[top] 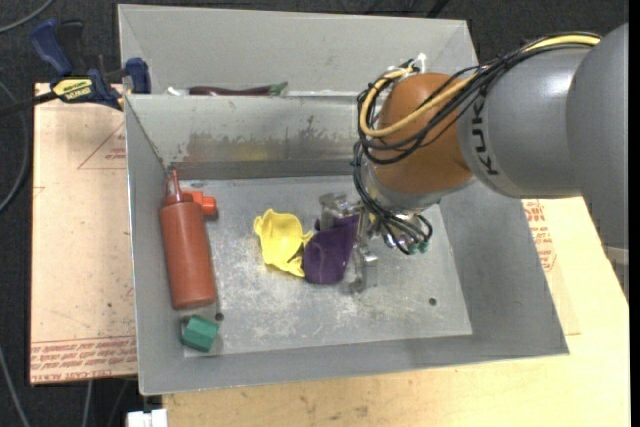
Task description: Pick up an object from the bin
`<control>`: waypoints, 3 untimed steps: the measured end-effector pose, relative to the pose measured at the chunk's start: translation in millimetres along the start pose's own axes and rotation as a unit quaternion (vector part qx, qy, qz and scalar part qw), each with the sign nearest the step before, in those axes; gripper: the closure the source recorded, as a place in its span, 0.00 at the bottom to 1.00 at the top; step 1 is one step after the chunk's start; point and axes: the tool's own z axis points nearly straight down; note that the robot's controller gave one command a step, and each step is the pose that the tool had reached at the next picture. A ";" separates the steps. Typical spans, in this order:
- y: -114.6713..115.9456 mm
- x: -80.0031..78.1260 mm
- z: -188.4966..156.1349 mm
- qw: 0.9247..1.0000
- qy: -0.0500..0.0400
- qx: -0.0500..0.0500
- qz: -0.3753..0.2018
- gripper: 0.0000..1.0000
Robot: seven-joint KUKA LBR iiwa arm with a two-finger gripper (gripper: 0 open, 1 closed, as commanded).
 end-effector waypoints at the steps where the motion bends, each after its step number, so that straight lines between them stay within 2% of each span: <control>1: -4.7 -19.5 12.1 1.000 -0.002 0.000 -0.008 1.00; 3: -4.4 -18.3 8.4 1.000 -0.001 -0.001 -0.008 1.00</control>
Offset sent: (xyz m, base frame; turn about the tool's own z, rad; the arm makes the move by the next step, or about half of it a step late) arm 0.0000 0.0000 0.0000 0.0000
